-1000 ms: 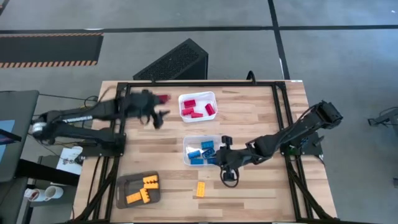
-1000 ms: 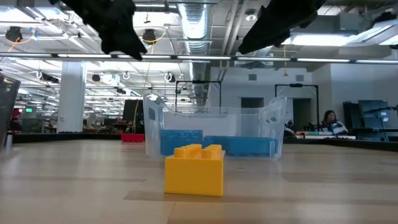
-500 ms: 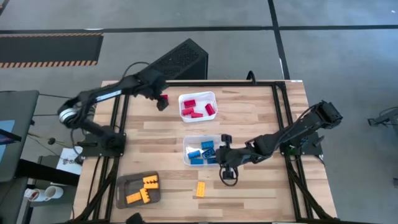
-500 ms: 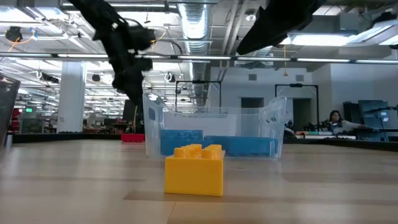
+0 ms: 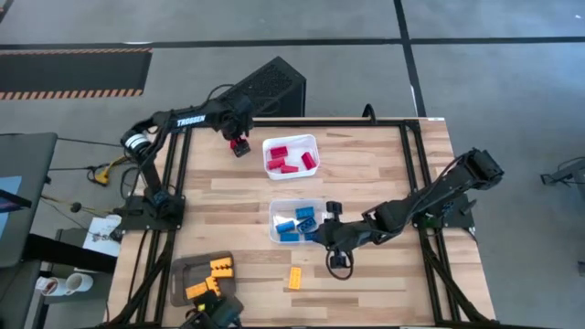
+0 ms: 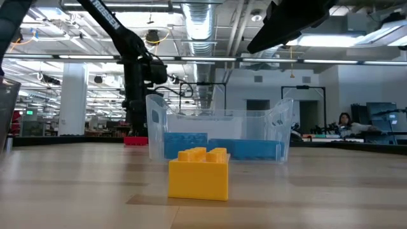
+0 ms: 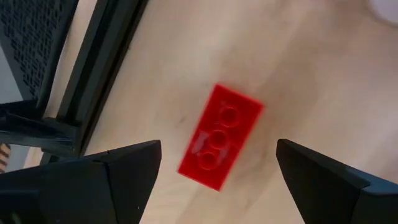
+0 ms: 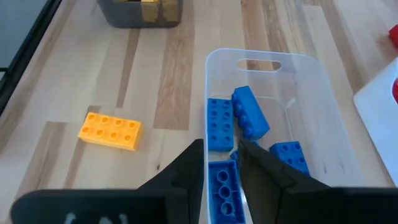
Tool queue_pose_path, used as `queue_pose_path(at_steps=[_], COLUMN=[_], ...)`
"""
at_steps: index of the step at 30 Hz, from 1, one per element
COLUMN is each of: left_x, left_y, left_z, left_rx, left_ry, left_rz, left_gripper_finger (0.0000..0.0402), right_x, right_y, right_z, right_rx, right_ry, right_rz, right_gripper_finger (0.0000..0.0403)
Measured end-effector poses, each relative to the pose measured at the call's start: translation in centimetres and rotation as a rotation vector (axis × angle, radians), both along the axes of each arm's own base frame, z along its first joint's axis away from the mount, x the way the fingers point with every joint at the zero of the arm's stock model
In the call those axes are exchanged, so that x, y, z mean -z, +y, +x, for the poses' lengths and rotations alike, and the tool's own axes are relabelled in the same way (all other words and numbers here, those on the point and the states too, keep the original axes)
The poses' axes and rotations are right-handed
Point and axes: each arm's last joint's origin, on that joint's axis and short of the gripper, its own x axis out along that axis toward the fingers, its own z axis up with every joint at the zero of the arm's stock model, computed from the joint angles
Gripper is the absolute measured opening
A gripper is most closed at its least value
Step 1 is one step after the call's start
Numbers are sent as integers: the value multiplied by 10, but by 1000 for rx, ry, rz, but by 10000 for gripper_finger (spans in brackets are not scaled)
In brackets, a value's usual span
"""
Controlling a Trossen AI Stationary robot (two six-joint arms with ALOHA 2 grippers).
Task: Sort & place blocks by color
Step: Put the red game piece into the white bin
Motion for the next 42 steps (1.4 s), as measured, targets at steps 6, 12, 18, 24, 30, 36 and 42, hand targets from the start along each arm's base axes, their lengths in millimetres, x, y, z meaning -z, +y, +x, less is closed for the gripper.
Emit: queue_pose_path(at_steps=[6,12,18,24,30,36,42], left_x=[15,33,35,32,-11,-89,-128], left_y=[13,16,11,4,-11,-45,-101], left_z=[-5,-4,1,1,-5,-5,5], left_rx=[-28,-48,-29,-25,-16,34,233], left_ry=[42,110,107,136,80,-333,-937], left_rz=[-45,-58,-79,-107,-45,116,215], left_gripper_finger=[305,302,229,92,93,93,93], right_x=[0,0,0,0,0,0,-1], right_y=[3,0,0,0,1,1,0], right_z=[-1,0,0,0,0,0,1], right_rx=[-9,-3,-3,-1,-3,-2,26], right_ry=[1,1,1,-3,-3,-4,-25], right_rz=[0,-3,-4,2,2,2,-22], right_gripper_finger=[118,118,118,118,118,118,118])
